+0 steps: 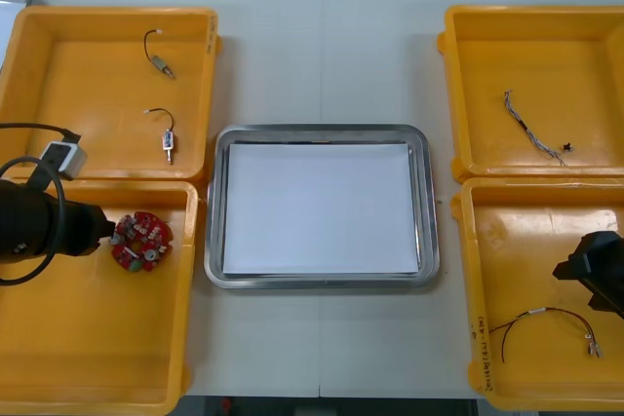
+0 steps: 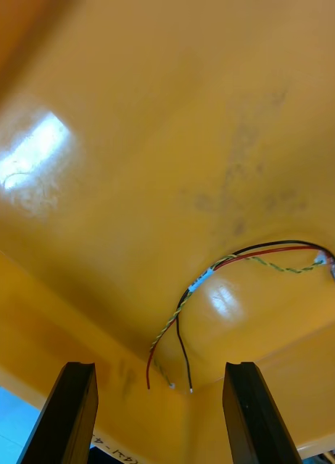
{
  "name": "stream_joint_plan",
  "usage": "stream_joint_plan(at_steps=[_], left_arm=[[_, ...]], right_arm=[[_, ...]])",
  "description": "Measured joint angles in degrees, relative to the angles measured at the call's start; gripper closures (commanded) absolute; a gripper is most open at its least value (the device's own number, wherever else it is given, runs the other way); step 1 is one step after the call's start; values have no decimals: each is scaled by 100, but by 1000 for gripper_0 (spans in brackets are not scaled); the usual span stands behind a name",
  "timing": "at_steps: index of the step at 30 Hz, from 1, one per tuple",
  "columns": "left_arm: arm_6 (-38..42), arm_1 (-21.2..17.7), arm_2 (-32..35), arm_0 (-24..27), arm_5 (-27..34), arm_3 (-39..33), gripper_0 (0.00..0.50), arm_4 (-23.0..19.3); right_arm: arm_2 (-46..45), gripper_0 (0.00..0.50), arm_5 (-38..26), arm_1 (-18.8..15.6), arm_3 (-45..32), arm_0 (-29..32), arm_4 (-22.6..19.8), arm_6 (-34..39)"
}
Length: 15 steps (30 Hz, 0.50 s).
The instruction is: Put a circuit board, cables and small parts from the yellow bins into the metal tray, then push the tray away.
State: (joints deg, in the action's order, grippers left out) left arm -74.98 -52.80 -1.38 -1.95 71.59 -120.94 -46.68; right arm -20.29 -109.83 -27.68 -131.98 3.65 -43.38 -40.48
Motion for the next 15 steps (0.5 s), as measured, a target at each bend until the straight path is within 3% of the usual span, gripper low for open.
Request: stream_joint_plan(at_steps=[7,15], left_arm=[[0,0,-274,0,-314,144,0,93],[0,0,-586,0,-506,293,0,339]], right_arm=[[146,0,0,301,4,6,235,687],[353,0,0,406,291,107,477,711]])
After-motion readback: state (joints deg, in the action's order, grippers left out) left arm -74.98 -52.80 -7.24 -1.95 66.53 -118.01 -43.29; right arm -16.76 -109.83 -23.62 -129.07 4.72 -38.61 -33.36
